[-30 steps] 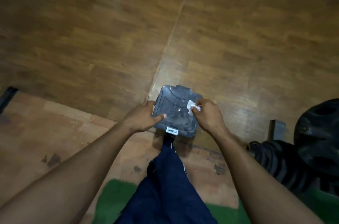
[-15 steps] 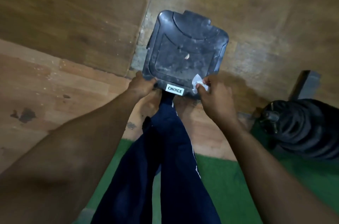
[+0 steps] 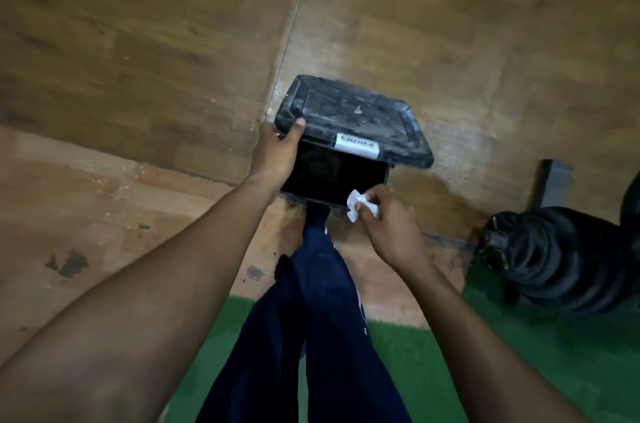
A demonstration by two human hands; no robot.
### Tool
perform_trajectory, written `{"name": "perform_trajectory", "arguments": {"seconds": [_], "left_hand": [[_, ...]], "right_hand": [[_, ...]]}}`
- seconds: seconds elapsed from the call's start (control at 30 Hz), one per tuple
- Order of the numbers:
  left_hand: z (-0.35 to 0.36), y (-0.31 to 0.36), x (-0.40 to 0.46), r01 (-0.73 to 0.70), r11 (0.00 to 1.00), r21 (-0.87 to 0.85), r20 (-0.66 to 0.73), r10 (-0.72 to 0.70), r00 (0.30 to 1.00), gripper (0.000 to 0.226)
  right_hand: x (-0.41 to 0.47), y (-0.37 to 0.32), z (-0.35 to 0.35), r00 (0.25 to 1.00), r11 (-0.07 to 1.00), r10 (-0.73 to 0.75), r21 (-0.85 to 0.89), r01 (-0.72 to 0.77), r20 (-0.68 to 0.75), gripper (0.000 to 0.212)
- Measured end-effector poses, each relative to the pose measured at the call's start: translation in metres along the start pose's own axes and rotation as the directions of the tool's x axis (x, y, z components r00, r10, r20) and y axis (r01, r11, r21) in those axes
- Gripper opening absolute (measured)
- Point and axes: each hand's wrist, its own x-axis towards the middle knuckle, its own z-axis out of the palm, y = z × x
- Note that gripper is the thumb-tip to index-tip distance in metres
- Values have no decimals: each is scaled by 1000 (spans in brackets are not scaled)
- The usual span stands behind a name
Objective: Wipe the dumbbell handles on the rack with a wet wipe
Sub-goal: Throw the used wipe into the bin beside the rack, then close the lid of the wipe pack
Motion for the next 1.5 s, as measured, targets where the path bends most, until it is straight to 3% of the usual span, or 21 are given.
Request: {"name": "perform_trajectory", "arguments": {"seconds": [0.07,0.23,0.5,0.8,1.17,1.3,1.5], "left_hand": [[-4,30,-5,-51,997,62,-23,52,998,53],[-14,62,-22,-48,991,124,43,43,998,59],[-42,56,-85,-151,922,357,155,101,983,64],[-86,114,-180,-456,625,633,297,349,889,73],[-114,197,-269,-609,373,700,337,579,742,74],[-99,224,-288,-628,299,719,355,618,701,76],[-57,271,-321,-655,216,724,395,649,651,78]], "right_hand": [[7,-12,-7,999,1000,-6,11,7,-39,11],[20,-31,-19,994,999,-10,-51,4,-113,35],[-17,-34,-43,987,996,-6,-91,-9,-162,42],[-65,-78,-113,965,992,-101,-93,80,-244,44],[-99,-124,-226,897,972,-216,-169,162,-385,49],[-111,-113,-265,857,954,-274,-235,185,-438,50],[-137,-81,-339,822,962,-245,-233,141,-515,52]]}}
